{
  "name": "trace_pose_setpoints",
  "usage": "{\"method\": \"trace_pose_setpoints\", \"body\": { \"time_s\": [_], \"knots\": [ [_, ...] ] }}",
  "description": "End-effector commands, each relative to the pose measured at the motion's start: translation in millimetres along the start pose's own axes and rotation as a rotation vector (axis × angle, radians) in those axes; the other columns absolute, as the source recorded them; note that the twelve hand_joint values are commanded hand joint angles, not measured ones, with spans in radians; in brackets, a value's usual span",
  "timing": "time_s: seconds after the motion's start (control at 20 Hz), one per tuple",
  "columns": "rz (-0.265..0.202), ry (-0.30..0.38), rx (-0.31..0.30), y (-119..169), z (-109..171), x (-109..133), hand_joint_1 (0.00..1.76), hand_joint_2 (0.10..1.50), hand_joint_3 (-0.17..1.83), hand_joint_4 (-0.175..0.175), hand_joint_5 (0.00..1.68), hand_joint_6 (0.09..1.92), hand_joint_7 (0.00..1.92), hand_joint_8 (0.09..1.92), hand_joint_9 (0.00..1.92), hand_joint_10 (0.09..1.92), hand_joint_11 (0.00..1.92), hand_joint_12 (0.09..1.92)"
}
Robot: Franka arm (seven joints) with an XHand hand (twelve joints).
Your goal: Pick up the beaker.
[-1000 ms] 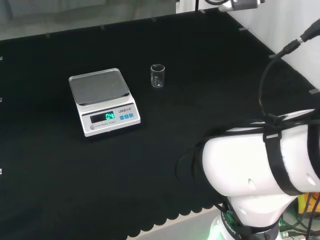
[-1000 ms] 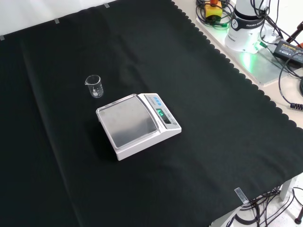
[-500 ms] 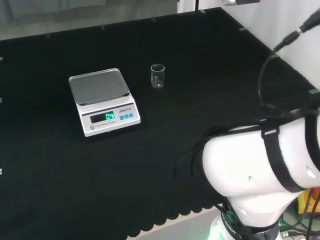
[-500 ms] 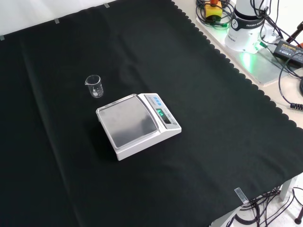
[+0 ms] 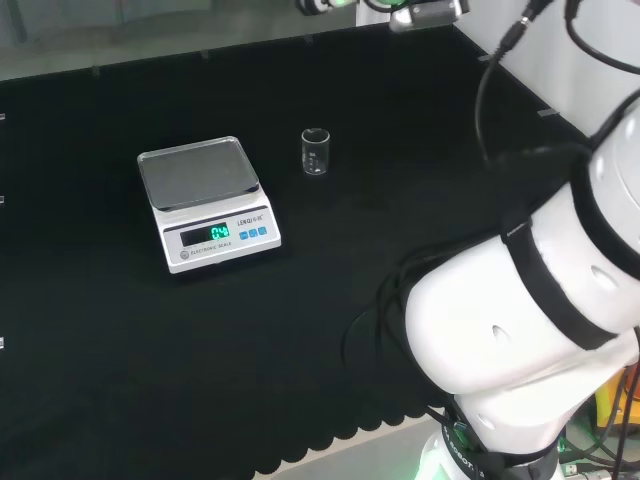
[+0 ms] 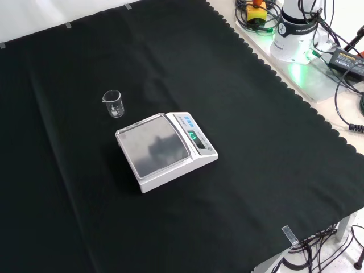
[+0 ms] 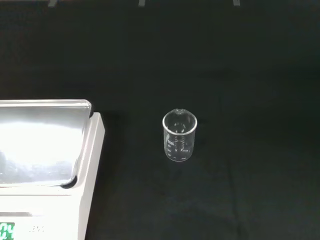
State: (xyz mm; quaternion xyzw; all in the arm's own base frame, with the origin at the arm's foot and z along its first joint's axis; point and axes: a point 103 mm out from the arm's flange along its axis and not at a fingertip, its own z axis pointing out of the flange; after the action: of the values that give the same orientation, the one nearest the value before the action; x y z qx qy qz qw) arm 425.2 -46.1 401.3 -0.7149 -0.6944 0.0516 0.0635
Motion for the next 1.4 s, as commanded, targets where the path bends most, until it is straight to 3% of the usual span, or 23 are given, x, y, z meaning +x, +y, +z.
{"method": "trace_pose_setpoints", "body": {
  "time_s": [0.05,0.25,0.55,0.9,1.4],
  "knots": [
    [0.047,0.037,-0.004,75.3,40.5,16.4,0.25,0.94,0.19,-0.147,0.06,0.09,0.00,0.38,0.00,0.64,0.10,1.45],
    [0.037,0.057,0.014,102.6,61.5,18.1,0.26,0.93,0.18,-0.147,0.06,0.09,0.00,0.38,0.00,0.64,0.10,1.45],
    [0.028,0.001,0.076,139.4,84.6,9.0,0.28,0.91,0.17,-0.148,0.06,0.09,0.00,0.38,0.00,0.64,0.11,1.45],
    [0.056,0.010,0.145,172.2,113.7,14.2,0.29,0.90,0.16,-0.148,0.07,0.09,0.00,0.39,0.00,0.64,0.11,1.45],
    [0.069,0.059,0.166,175.0,151.8,13.3,0.29,0.91,0.16,-0.149,0.07,0.09,0.00,0.39,0.00,0.64,0.10,1.45]
  ]
}}
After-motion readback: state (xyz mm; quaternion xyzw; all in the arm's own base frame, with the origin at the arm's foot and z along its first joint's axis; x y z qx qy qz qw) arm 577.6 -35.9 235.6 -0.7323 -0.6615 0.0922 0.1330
